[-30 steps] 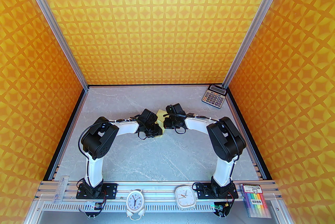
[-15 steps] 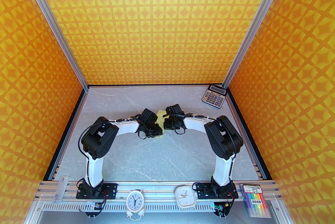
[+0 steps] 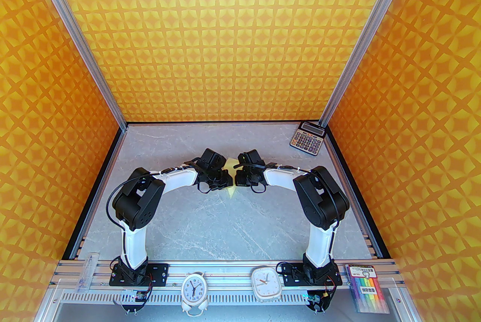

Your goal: Fold a paper plane with a square sheet of paper (fold left side to right side)

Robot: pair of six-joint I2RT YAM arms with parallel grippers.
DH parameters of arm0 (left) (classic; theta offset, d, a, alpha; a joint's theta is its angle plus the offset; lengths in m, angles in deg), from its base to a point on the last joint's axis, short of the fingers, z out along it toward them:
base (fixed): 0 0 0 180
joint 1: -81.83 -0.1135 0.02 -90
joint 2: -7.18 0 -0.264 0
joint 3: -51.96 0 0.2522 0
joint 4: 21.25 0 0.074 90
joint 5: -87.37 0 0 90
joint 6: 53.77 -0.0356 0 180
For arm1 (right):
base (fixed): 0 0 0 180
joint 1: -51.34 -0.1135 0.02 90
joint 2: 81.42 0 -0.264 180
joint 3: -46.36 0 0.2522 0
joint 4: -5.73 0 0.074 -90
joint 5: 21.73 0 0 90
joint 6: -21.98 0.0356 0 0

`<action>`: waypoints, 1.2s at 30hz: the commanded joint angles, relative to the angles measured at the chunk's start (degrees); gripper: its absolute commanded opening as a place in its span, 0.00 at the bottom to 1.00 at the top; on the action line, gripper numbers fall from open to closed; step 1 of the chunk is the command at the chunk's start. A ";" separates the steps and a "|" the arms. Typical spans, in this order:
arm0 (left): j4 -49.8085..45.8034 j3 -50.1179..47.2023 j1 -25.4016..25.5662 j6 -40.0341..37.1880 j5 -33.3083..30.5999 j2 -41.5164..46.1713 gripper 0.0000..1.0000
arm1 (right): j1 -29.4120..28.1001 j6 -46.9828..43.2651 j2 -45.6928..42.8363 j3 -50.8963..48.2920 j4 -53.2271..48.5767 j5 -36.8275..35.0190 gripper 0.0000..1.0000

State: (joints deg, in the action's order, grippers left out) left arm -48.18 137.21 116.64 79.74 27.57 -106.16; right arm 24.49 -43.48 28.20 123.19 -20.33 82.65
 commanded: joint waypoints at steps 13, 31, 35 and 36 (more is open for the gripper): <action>1.74 -0.38 0.01 1.81 0.12 -4.64 0.12 | 0.22 -0.54 0.40 0.62 -0.45 0.09 0.00; -0.94 0.15 0.17 2.28 -1.22 -6.39 0.09 | 0.40 4.32 -8.90 -4.43 3.55 0.73 0.20; -1.18 0.53 0.15 2.29 -1.25 -6.50 0.09 | 0.40 6.37 -8.10 -5.85 6.20 4.92 0.08; -1.50 0.63 0.15 2.29 -1.20 -6.63 0.09 | 0.40 6.77 -8.27 -6.46 7.23 5.74 0.06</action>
State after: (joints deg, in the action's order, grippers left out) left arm -46.97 137.21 116.64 81.42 27.35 -110.86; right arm 24.49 -39.11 20.11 118.51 -16.70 84.74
